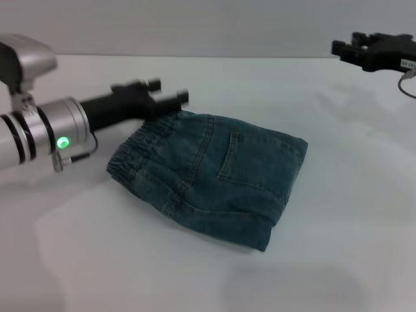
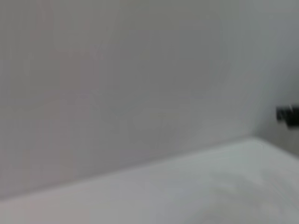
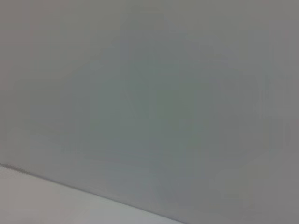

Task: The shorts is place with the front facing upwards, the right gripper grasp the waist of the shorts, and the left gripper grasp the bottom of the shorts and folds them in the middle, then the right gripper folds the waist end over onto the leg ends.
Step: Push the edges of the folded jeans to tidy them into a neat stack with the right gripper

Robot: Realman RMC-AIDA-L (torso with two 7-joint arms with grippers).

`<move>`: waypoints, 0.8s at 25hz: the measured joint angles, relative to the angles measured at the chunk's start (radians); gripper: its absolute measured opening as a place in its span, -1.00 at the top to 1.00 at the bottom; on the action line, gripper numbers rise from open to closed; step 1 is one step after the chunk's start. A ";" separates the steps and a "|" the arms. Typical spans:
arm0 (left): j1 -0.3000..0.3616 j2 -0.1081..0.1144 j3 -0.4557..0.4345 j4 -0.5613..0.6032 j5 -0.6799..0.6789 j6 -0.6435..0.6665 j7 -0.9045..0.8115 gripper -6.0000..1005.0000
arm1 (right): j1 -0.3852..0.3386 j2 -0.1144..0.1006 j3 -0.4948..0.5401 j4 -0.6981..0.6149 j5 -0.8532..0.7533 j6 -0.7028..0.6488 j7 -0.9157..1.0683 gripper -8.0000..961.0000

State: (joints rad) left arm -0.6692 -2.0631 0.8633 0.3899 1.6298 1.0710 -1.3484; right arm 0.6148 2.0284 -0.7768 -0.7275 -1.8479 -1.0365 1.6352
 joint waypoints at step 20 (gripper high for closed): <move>0.037 -0.004 -0.001 -0.012 -0.681 0.031 0.488 -0.56 | 0.255 -0.016 -0.242 -0.011 -0.229 -0.714 0.343 -0.03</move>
State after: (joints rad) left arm -0.6325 -2.0668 0.8623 0.3775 0.9488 1.1023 -0.8607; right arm 0.8702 2.0124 -1.0185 -0.7383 -2.0768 -1.7509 1.9786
